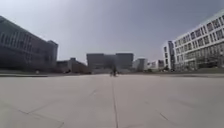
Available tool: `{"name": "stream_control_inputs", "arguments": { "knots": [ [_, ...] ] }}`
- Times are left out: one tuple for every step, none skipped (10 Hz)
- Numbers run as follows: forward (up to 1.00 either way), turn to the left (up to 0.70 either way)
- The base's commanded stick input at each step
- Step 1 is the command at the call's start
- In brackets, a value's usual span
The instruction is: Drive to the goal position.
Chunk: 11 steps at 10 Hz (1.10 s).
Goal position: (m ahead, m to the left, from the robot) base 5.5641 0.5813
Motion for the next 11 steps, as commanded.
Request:
{"name": "stream_control_inputs", "arguments": {
  "knots": [
    [0.85,0.0],
    [0.85,0.0],
    [0.85,0.03],
    [0.85,0.08],
    [0.85,0.11],
    [0.85,0.1],
    [0.85,0.09],
    [0.85,0.0],
    [0.85,0.0],
    [0.85,0.0],
    [0.85,0.0]
  ]
}}
